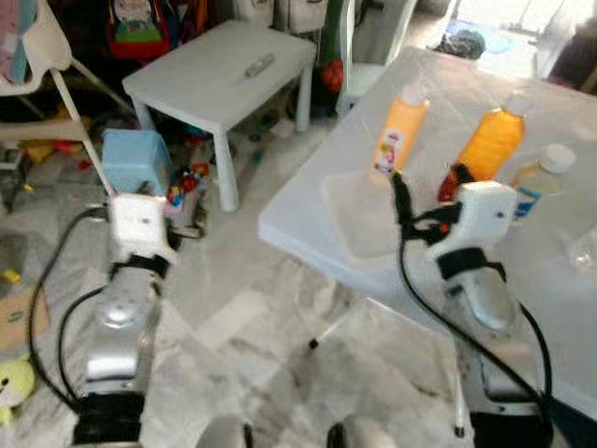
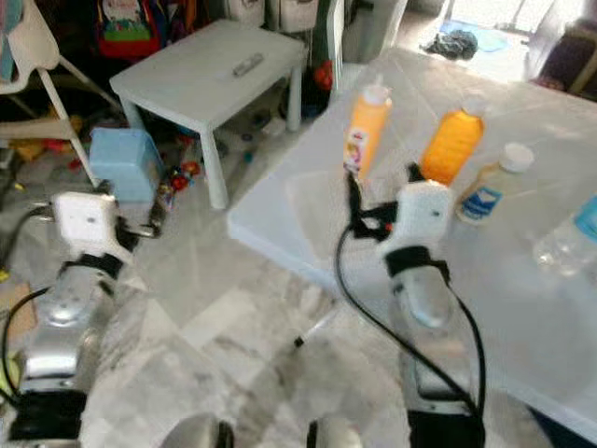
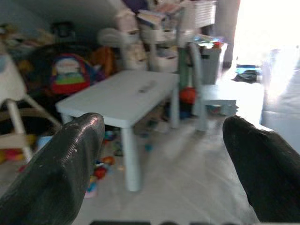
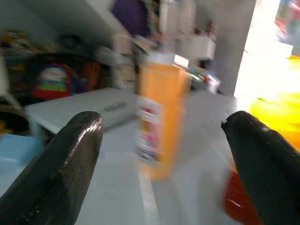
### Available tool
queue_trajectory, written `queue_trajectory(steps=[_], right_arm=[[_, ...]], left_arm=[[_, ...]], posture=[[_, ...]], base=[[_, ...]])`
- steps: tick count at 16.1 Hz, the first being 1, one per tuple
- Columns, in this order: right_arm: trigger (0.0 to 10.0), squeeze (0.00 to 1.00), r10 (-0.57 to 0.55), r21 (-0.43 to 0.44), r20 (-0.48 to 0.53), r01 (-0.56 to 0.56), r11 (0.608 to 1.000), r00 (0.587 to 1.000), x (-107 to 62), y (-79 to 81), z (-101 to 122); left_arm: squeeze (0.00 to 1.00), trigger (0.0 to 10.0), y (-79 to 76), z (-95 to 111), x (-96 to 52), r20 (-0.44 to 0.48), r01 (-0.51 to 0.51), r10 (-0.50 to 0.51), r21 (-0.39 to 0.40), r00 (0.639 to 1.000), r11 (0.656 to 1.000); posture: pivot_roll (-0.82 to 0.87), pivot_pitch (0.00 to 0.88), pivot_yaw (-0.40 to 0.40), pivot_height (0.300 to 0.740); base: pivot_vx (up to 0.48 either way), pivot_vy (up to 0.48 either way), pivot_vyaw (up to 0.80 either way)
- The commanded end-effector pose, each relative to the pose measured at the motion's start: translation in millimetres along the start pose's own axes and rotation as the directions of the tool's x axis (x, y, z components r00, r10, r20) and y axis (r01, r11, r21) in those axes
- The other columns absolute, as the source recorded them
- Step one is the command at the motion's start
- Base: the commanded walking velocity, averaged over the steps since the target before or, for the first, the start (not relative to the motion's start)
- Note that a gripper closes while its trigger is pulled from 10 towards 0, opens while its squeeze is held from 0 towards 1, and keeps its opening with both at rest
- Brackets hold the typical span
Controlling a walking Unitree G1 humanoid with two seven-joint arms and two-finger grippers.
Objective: Restocking fridge
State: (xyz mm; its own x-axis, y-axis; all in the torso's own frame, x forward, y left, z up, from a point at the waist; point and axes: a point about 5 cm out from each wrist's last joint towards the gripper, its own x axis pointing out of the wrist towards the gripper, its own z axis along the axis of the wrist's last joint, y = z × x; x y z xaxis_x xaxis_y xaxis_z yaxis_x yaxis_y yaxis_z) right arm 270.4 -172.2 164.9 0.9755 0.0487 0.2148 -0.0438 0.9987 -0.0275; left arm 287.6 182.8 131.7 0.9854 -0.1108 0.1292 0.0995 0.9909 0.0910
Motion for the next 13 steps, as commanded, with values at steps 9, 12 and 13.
queue_trajectory(steps=[9,12,13], right_arm=[[10.0,0.00,0.023,0.130,-0.123,-0.006,0.992,0.992,30.6,-34.4,-13.0],[10.0,0.00,0.104,0.165,-0.133,-0.081,0.983,0.986,30.2,-24.7,-17.1],[10.0,0.00,0.112,0.176,-0.143,-0.086,0.981,0.983,29.6,-22.9,-19.7]], left_arm=[[0.00,10.0,4.9,0.6,-9.0,-0.031,0.052,-0.051,0.036,0.998,0.998],[0.00,10.0,5.1,2.0,-10.3,-0.032,0.062,-0.061,0.046,0.998,0.997],[0.00,10.0,4.9,2.3,-10.6,-0.034,0.066,-0.064,0.047,0.997,0.997]], posture=[[-0.01,0.113,-0.002,0.740],[0.00,0.119,0.005,0.740],[0.00,0.121,0.007,0.740]], base=[[0.000,0.000,0.00],[0.000,0.000,0.00],[0.000,0.000,0.00]])
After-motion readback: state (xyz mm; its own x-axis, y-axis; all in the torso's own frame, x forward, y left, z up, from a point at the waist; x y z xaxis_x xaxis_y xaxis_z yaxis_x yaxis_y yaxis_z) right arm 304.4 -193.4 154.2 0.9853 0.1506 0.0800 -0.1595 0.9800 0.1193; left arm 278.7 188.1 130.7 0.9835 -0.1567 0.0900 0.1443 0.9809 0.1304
